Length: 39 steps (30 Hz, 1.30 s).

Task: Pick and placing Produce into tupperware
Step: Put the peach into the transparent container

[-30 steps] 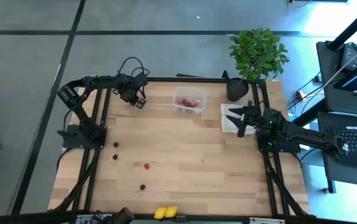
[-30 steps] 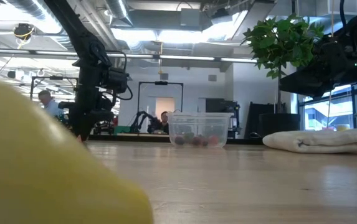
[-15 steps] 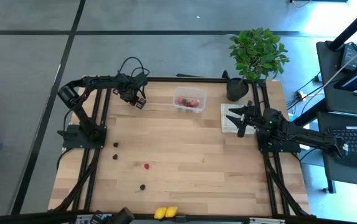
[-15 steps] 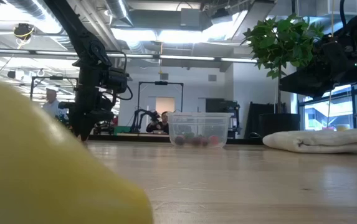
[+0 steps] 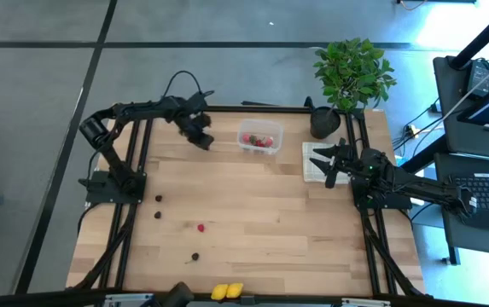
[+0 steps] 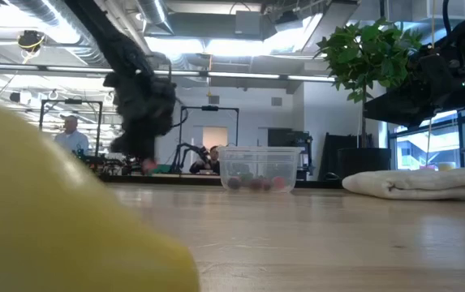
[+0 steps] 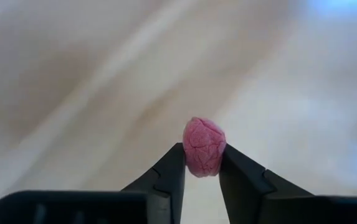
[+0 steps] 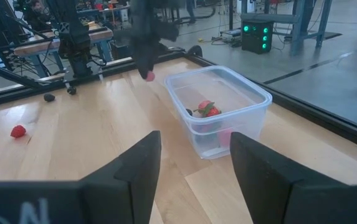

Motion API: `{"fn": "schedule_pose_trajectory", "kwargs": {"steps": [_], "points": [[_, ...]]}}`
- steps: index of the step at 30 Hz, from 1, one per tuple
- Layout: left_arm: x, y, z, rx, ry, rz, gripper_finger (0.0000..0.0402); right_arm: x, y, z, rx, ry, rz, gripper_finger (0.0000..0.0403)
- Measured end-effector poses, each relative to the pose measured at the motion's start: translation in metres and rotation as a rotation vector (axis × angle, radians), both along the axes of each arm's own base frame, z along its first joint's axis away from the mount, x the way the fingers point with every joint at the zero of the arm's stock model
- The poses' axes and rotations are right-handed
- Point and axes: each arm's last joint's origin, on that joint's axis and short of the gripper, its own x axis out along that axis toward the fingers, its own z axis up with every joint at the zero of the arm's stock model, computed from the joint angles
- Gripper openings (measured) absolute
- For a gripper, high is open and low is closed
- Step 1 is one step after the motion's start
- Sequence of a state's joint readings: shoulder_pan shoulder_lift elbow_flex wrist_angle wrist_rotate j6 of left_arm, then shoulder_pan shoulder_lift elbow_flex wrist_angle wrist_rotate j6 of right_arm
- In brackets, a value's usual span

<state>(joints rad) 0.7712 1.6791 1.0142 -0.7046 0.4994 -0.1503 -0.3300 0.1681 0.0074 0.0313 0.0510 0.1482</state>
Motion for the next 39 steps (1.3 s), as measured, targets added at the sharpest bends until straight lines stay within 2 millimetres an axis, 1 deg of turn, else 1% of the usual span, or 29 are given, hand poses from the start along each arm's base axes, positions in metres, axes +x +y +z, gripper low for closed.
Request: {"fn": "schedule_pose_trajectory", "kwargs": {"steps": [2, 4, 9, 12, 16, 18, 22, 27, 35, 37, 39], "points": [[0.016, 0.000, 0.010, -0.001, -0.158, -0.069, 0.0086, 0.000, 0.000, 0.000, 0.000, 0.000, 0.000, 0.0195], [0.033, 0.000, 0.022, 0.043, -0.301, -0.133, 0.0091, 0.000, 0.000, 0.000, 0.000, 0.000, 0.000, 0.0195], [0.074, -0.002, 0.059, 0.289, -0.565, -0.235, 0.0095, 0.000, 0.000, 0.000, 0.000, 0.000, 0.000, 0.0195], [0.093, -0.006, 0.081, 0.459, -0.605, -0.216, 0.0089, 0.000, 0.000, 0.000, 0.000, 0.000, 0.000, 0.0195], [0.108, -0.013, 0.104, 0.643, -0.560, -0.153, 0.0078, 0.000, 0.000, 0.000, 0.000, 0.000, 0.000, 0.0195], [0.114, -0.018, 0.113, 0.707, -0.561, -0.165, 0.0076, 0.000, 0.000, 0.000, -0.001, 0.000, 0.000, 0.0195], [0.122, -0.027, 0.123, 0.749, -0.570, -0.169, 0.0082, 0.000, 0.000, 0.000, 0.000, 0.000, 0.000, 0.0195], [0.122, -0.029, 0.123, 0.747, -0.562, -0.171, 0.0088, 0.000, 0.000, 0.000, 0.001, -0.001, 0.000, 0.0195], [0.117, -0.024, 0.118, 0.711, -0.500, -0.159, 0.0074, 0.000, 0.000, 0.001, 0.000, -0.009, 0.000, 0.0195], [0.115, -0.023, 0.120, 0.694, -0.472, -0.161, 0.0075, 0.000, 0.000, 0.002, -0.005, -0.019, 0.000, 0.0195], [0.119, -0.022, 0.123, 0.684, -0.447, -0.164, 0.0079, 0.000, 0.000, 0.003, -0.013, -0.025, 0.000, 0.0195]]}}
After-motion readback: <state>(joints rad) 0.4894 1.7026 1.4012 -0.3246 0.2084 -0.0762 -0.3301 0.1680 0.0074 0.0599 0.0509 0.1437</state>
